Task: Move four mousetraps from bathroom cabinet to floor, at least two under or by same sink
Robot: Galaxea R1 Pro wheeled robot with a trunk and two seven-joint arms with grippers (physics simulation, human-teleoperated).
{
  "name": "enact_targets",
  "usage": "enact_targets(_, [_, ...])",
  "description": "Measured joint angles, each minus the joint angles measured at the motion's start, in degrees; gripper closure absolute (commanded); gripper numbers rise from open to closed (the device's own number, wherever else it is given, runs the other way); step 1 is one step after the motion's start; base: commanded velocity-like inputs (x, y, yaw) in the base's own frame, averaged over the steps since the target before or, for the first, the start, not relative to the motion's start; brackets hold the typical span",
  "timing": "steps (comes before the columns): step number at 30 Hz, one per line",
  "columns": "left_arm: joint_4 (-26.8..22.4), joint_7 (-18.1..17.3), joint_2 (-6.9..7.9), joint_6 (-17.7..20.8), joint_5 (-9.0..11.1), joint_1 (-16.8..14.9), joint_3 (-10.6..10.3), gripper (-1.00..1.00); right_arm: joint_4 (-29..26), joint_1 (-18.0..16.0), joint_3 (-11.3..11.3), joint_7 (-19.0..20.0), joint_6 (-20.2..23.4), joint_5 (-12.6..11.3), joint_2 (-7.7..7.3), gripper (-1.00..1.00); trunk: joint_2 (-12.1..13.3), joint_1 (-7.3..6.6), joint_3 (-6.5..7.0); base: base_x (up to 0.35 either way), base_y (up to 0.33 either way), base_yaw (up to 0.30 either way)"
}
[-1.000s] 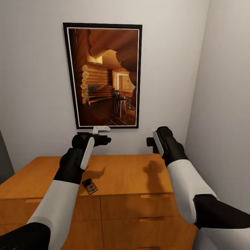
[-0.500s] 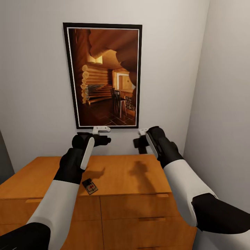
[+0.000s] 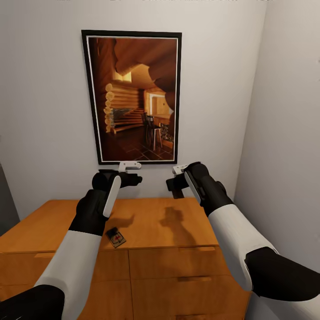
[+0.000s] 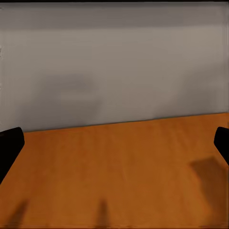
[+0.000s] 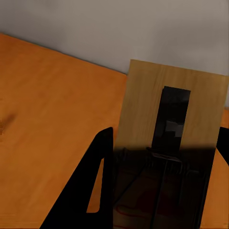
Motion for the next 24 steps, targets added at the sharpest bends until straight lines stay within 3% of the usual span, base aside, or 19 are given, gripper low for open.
enact_targets(10, [0.0,0.0,-0.01,0.0,0.0,0.0,0.0,-1.0,-0.1,0.0,0.1,-0.4,0.0,0.7,0.0,1.0,0.0,0.0,0.0,-0.261,0.0,0.0])
enact_targets(24, [0.3,0.0,-0.01,0.0,0.0,0.0,0.0,-1.0,-0.1,0.0,-0.1,-1.0,0.0,1.2,0.0,1.0,0.0,-0.02,0.0,-0.022,0.0,0.0])
